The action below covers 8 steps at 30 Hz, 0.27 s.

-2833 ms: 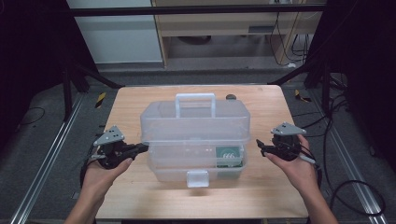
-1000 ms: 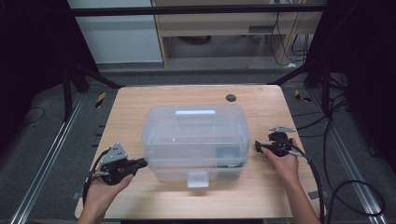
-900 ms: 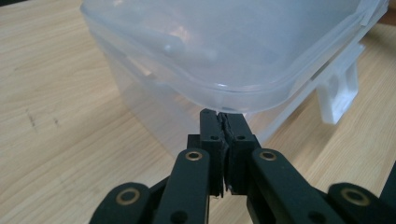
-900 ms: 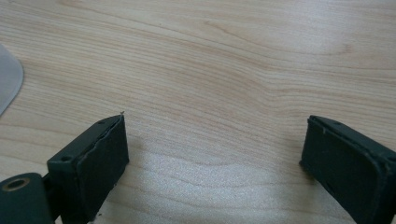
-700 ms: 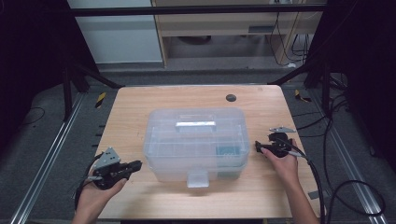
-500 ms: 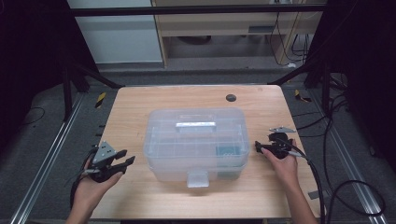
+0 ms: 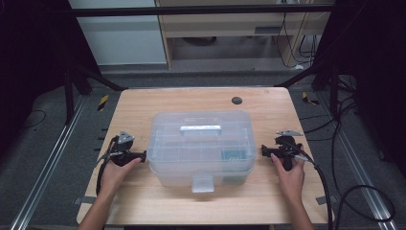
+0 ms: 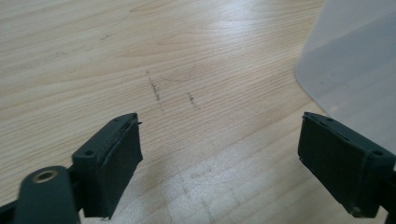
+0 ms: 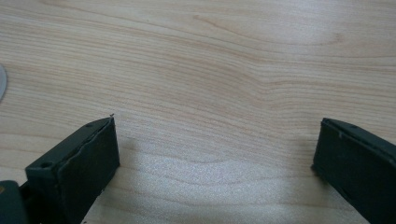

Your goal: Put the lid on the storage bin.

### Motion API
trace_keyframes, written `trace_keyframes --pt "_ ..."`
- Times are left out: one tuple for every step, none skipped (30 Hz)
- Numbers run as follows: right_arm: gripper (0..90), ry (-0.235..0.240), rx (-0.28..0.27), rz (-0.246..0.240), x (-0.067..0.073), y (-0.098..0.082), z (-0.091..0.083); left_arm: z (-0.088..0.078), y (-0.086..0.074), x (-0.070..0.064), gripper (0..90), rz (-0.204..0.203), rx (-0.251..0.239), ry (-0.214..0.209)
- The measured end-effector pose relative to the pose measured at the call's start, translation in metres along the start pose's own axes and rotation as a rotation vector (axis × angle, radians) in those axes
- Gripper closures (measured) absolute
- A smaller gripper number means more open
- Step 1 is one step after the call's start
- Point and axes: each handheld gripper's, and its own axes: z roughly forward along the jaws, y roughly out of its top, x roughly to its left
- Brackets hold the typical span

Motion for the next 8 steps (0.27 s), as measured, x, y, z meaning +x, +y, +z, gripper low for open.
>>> trace_keyframes --pt "0.5 0.001 -0.002 0.005 0.0 0.0 0.0 0.0 0.0 0.0 11.8 0.0 0.0 0.0" --pt "0.5 0.001 -0.002 0.005 0.0 0.0 0.0 0.004 -0.002 0.001 11.8 -0.022 0.012 0.0" --pt "0.5 -0.001 -0.001 -0.002 0.0 0.0 0.0 0.011 -0.007 0.001 8.9 -0.042 0.036 -0.001" --pt "0.5 -0.003 -0.001 0.0 0.0 0.0 0.0 0.011 -0.007 0.001 7.5 -0.042 0.036 -0.001" --pt "0.5 -0.008 -0.002 -0.006 0.0 0.0 0.0 0.012 -0.007 -0.001 6.9 -0.028 0.043 0.016" --pt "0.5 -0.008 -0.002 -0.006 0.0 0.0 0.0 0.012 -0.007 -0.001 6.4 -0.028 0.043 0.016" --pt "0.5 -0.009 -0.003 -0.005 0.0 -0.001 0.0 0.012 -0.007 0.0 6.4 -0.032 0.046 0.019" --pt "0.5 -0.009 -0.003 -0.005 0.0 -0.001 0.0 0.012 -0.007 0.0 4.5 -0.034 0.049 0.018"
